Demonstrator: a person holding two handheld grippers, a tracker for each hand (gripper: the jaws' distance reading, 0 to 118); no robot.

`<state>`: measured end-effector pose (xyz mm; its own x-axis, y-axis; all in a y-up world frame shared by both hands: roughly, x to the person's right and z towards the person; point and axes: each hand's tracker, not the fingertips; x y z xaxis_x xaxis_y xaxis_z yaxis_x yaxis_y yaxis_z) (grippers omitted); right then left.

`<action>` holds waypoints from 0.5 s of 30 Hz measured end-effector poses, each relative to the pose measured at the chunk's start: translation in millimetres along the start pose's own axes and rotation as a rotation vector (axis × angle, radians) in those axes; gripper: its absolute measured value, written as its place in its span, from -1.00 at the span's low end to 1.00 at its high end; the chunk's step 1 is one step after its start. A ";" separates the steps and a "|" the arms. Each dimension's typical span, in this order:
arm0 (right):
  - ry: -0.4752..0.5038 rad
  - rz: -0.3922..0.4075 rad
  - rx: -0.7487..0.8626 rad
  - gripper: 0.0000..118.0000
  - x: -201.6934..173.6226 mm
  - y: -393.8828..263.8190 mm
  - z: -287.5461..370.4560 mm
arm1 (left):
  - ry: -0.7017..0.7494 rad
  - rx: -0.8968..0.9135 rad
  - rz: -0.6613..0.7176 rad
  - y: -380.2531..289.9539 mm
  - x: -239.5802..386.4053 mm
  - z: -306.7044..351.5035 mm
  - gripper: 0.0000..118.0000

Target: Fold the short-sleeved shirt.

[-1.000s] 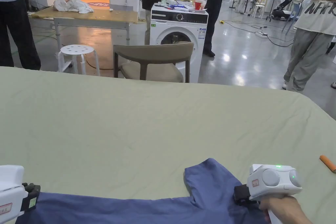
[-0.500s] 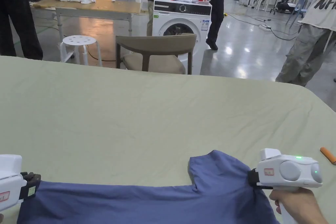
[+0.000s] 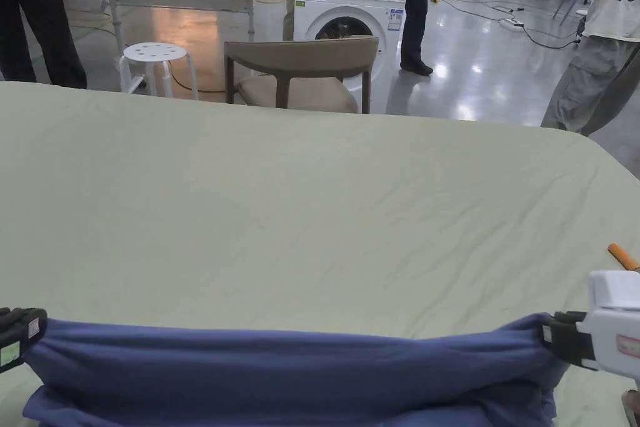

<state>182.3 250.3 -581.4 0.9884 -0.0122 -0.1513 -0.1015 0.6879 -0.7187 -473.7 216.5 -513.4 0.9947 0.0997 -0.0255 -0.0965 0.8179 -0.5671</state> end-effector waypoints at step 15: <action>-0.034 0.098 -0.255 -1.00 -19.1 -129.7 6.4 | -0.007 -0.280 -0.114 -114.3 2.1 28.7 -1.00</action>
<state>177.3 165.9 -481.0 0.9752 0.0726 -0.2092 -0.2181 0.4793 -0.8501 -461.6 139.4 -425.0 0.9982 0.0213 0.0562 0.0299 0.6359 -0.7712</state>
